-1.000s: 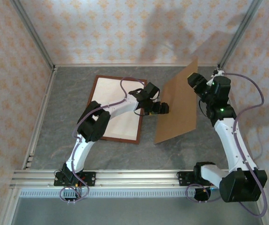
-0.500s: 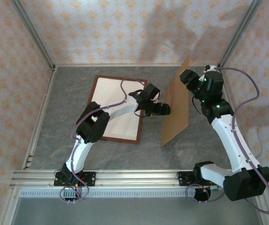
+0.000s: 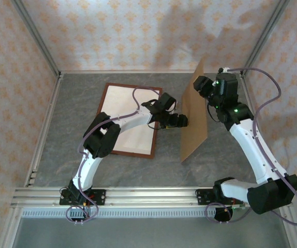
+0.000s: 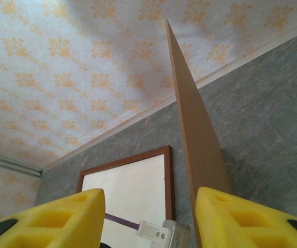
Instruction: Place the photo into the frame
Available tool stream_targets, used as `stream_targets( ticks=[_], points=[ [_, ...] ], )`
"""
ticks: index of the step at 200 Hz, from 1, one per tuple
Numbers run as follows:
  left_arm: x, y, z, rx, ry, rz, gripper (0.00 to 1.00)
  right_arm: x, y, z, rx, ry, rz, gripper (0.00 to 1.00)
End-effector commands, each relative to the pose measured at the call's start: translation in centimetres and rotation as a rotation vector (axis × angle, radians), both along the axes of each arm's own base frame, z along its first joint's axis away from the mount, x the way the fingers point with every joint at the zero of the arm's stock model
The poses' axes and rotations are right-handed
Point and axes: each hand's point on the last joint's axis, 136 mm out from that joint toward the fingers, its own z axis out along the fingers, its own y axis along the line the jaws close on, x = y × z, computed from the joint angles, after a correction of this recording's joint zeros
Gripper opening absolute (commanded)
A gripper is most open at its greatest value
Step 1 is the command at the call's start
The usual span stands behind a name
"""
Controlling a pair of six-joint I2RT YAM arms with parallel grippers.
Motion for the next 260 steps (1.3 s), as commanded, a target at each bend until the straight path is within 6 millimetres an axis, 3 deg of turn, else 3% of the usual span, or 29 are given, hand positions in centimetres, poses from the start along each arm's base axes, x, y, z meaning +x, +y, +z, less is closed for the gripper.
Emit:
stream_targets(
  ticks=[1,83,143,185,238,260],
  points=[
    [-0.3,-0.9,2.7,-0.057,-0.042,-0.013,0.82,-1.5,0.4,-3.8,-0.104,0.171,0.028,0.48],
    [-0.1,-0.9,3.2,-0.063,-0.055,-0.010,0.82,-2.9,-0.5,-6.4,-0.283,0.364,0.011,0.40],
    [-0.1,-0.9,3.3,-0.063,-0.058,-0.010,0.82,-3.7,-1.0,-5.7,-0.320,0.407,0.017,0.35],
    [0.0,-0.7,3.6,-0.052,-0.073,-0.013,0.82,-4.5,-3.1,-5.2,-0.413,0.456,-0.009,0.26],
    [0.1,-0.4,3.6,-0.043,-0.080,-0.012,0.82,-4.5,-5.3,-5.9,-0.316,0.498,-0.010,0.08],
    [0.6,0.4,4.3,-0.050,-0.095,-0.001,0.83,-4.3,-6.1,-5.1,-0.223,0.472,-0.007,0.02]
  ],
)
